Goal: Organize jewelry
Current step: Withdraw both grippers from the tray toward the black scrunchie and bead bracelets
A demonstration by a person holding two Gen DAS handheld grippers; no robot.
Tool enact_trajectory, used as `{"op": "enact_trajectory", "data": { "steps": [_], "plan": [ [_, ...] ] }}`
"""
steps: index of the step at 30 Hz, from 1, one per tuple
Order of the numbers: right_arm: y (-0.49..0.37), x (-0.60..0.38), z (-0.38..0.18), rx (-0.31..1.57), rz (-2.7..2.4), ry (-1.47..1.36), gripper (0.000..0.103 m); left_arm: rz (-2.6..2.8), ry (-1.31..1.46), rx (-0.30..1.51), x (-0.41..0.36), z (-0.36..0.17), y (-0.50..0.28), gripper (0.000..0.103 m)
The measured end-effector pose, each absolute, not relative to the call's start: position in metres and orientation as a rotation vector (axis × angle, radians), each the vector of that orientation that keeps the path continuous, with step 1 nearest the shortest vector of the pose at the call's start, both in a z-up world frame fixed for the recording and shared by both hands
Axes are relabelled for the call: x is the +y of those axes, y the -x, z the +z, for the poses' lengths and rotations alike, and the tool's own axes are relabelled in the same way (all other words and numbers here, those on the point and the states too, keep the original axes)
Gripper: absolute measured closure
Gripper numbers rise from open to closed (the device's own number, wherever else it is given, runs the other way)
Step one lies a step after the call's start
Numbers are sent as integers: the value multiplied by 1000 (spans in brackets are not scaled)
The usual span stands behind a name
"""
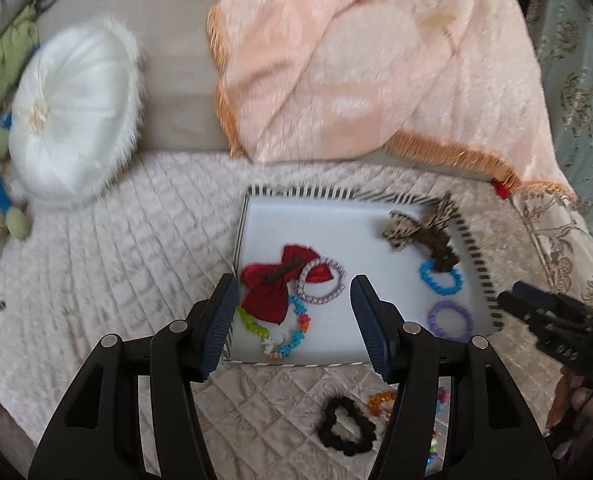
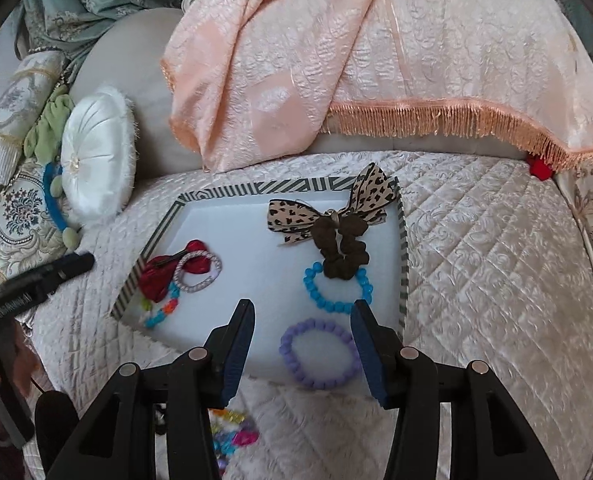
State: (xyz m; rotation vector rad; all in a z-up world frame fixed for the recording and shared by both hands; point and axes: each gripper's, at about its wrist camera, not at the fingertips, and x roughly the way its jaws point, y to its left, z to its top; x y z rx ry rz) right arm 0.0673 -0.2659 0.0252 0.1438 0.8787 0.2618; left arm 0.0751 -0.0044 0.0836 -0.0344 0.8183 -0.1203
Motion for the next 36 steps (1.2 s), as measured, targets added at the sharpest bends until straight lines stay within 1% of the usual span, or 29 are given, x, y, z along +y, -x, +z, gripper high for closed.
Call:
{"op": "enact_trajectory", "data": {
  "steps": [3,6,13,20,36],
  "plan": [
    [-56,-266,31,865,262,-144,54,-118,24,783,-6,99,-65,45],
    [-46,-265,33,863,266,-145,54,-125,26,787,-8,101,-57,45],
    [-16,-260,40,837,262,-113,53,-142,21,812,-23,83,-35,45],
    [9,-256,36,828,245,-92,50,-137,4,827,-33,63,-14,45],
    [33,-248,25,845,214,-92,49,-124,-6,827,-34,49,8,45]
  ]
}}
